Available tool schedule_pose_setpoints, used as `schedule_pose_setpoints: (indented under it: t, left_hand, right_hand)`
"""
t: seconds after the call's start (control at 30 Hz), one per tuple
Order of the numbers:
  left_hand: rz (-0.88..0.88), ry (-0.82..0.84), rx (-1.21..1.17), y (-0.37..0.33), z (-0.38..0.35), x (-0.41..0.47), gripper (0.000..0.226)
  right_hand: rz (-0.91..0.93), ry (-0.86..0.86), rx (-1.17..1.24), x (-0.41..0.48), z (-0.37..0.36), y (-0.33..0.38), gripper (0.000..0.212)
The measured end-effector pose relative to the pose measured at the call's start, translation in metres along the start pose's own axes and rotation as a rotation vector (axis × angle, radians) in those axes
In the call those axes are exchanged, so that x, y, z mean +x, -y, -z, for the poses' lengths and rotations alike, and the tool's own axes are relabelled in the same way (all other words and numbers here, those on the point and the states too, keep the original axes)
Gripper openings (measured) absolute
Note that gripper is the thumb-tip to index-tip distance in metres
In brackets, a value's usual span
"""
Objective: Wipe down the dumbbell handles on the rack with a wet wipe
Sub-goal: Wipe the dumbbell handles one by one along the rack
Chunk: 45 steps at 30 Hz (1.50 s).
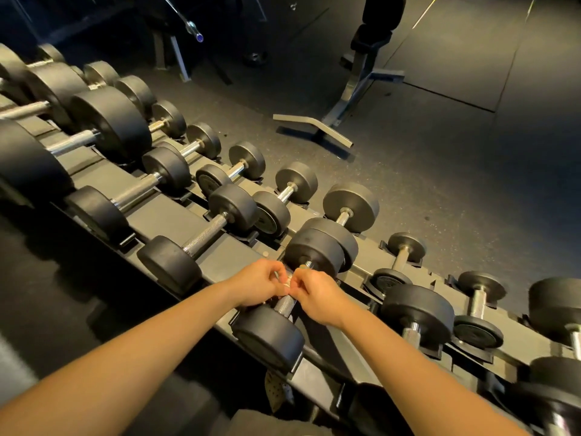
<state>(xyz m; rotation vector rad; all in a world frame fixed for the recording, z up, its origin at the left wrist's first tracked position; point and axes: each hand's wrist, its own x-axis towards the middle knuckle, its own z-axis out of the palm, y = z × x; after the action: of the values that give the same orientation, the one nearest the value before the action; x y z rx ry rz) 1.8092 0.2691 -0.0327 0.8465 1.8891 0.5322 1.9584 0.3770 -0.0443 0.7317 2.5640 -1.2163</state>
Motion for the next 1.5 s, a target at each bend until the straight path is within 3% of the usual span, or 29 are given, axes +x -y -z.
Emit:
schedule_pose_setpoints:
  t: [0.13, 0.23, 0.43, 0.5, 0.6, 0.67, 0.77, 0.87, 1.03, 1.17, 1.23, 1.4, 1.5]
  left_hand:
    - [0.060, 0.129, 0.309, -0.022, 0.003, -0.017, 0.009]
    - [0.125, 0.153, 0.361, -0.034, 0.008, -0.030, 0.015]
    - [0.067, -0.112, -0.196, -0.052, 0.033, -0.066, 0.013]
    - [0.025, -0.151, -0.432, -0.049, 0.041, -0.077, 0.011]
    - [-0.028, -0.221, -0.697, -0.044, 0.055, -0.095, 0.028]
    - [-0.070, -0.280, -0.775, -0.038, 0.064, -0.106, 0.039]
    - [-0.105, -0.417, -0.788, -0.027, 0.078, -0.122, 0.030]
    - [-0.098, -0.565, -0.710, -0.018, 0.096, -0.135, 0.020]
    - [-0.011, -0.644, -0.290, 0.010, 0.119, -0.139, 0.020]
    - [0.140, -0.713, 0.156, 0.045, 0.123, -0.141, 0.040]
    - [0.197, -0.685, 0.314, 0.060, 0.121, -0.139, 0.063]
    - [0.377, -0.488, 0.397, 0.084, 0.119, -0.105, 0.128]
    - [0.420, -0.469, 0.361, 0.091, 0.116, -0.088, 0.142]
  right_hand:
    - [0.067, 0.216, 0.091, -0.005, -0.001, 0.004, 0.019]
    - [0.045, 0.292, 0.184, -0.007, 0.004, 0.009, 0.021]
    - [0.072, 0.032, 0.570, -0.010, 0.040, 0.035, 0.011]
    - [0.091, 0.024, 0.676, -0.009, 0.049, 0.052, 0.012]
    - [0.125, 0.042, 0.818, -0.004, 0.055, 0.079, 0.023]
    - [0.102, 0.068, 0.968, 0.001, 0.053, 0.097, 0.034]
    - [0.042, 0.155, 1.124, 0.011, 0.042, 0.121, 0.033]
    - [0.062, 0.225, 1.109, 0.024, 0.028, 0.143, 0.025]
    - [0.049, 0.044, 1.006, 0.052, 0.013, 0.167, 0.014]
    - [0.037, -0.276, 0.573, 0.078, 0.006, 0.141, 0.002]
    - [0.075, -0.318, 0.371, 0.091, -0.001, 0.131, 0.004]
    - [0.257, -0.118, 0.108, 0.134, -0.034, 0.147, 0.015]
    - [0.346, 0.156, 0.003, 0.160, -0.041, 0.150, 0.024]
